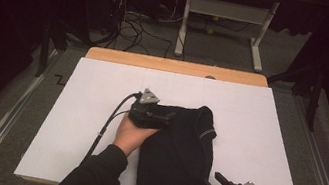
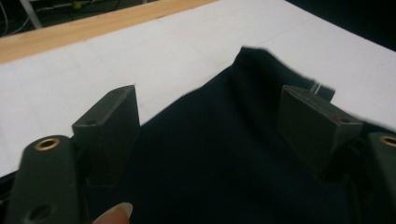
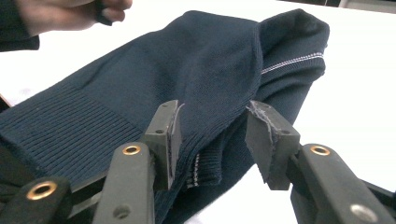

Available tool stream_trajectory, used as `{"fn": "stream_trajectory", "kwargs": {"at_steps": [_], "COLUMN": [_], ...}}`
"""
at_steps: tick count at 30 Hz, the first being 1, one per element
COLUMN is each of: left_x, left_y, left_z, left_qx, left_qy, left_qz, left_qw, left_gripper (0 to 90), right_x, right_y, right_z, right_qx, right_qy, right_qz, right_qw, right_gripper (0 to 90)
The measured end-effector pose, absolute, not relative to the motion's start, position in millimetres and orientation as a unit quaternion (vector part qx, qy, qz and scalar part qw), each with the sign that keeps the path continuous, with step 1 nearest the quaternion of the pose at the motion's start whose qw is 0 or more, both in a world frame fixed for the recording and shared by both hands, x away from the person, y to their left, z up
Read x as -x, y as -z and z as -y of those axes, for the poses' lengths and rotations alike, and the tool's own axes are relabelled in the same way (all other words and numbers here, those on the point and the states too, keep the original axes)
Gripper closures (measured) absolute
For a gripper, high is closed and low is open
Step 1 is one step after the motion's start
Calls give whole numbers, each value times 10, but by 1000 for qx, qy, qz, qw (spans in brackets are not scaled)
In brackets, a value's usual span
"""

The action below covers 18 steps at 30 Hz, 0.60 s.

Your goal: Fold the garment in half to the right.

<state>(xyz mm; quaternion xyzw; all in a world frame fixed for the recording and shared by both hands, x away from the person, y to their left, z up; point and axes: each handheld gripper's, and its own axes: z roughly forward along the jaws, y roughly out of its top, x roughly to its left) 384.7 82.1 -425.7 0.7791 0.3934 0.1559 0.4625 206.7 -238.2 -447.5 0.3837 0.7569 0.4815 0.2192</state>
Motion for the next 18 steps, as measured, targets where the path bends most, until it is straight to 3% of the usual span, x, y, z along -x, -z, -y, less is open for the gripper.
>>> {"fn": "stream_trajectory", "kwargs": {"at_steps": [11,18], "left_x": [-3443,-3118], "left_y": [4518,4649], "left_z": [-1620,-2051], "left_qx": [-761,-763], "left_qy": [-163,-172], "left_qz": [-414,-424], "left_qw": [471,458], "left_gripper": [109,0], "right_x": [-2187,-2513], "right_y": [4431,4304], "right_z": [2265,2056], "right_qx": [-372,-354], "right_qy": [-482,-473], "right_qz": [-761,-774], "right_qw": [224,228], "right_gripper": [597,719]}}
